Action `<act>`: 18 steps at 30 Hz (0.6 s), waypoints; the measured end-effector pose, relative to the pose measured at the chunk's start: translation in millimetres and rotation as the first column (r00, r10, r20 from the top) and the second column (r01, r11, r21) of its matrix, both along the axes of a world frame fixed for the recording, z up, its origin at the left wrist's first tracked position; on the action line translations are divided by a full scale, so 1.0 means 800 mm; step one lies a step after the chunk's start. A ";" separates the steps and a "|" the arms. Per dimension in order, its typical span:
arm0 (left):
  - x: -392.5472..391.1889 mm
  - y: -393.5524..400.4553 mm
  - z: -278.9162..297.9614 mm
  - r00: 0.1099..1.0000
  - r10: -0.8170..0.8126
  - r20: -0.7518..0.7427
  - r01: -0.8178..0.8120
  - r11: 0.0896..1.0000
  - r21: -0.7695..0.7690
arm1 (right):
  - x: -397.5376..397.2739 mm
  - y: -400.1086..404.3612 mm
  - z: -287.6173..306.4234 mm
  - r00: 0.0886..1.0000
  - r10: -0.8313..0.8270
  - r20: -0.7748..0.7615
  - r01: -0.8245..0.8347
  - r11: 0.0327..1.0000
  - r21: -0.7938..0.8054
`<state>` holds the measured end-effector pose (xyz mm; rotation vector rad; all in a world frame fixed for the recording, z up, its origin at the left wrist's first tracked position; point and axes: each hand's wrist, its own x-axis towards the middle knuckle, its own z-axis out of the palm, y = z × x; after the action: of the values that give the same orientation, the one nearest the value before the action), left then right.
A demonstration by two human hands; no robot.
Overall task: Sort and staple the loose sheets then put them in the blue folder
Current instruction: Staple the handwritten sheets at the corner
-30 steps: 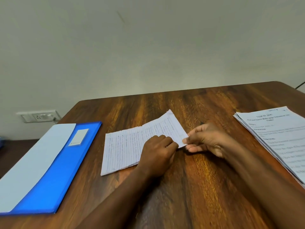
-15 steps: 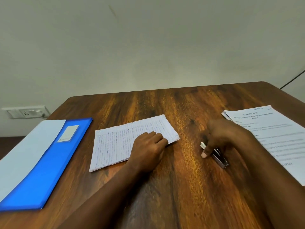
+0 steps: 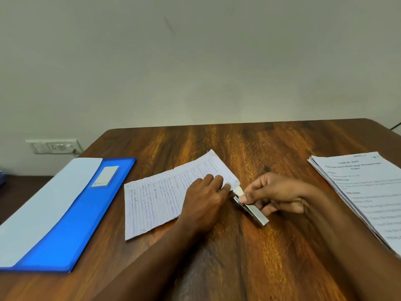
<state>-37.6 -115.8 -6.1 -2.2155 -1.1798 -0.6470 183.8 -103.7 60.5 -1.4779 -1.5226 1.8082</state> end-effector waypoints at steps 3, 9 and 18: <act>-0.001 0.001 -0.001 1.000 0.024 -0.003 -0.024 1.000 0.006 | -0.008 0.001 -0.006 0.996 -0.015 -0.088 0.011 0.999 -0.047; 0.004 0.000 -0.001 1.000 0.017 0.016 -0.017 1.000 0.006 | -0.019 0.004 -0.020 0.978 -0.145 -0.148 0.139 0.989 -0.046; 0.009 -0.009 0.002 1.000 0.004 0.003 -0.004 0.999 0.035 | -0.017 0.008 -0.021 0.947 -0.235 -0.218 0.224 0.972 -0.076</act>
<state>-30.8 -123.0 -4.6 -2.1839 -1.1653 -0.6644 170.4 -97.0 43.3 -1.3544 -1.1527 1.8147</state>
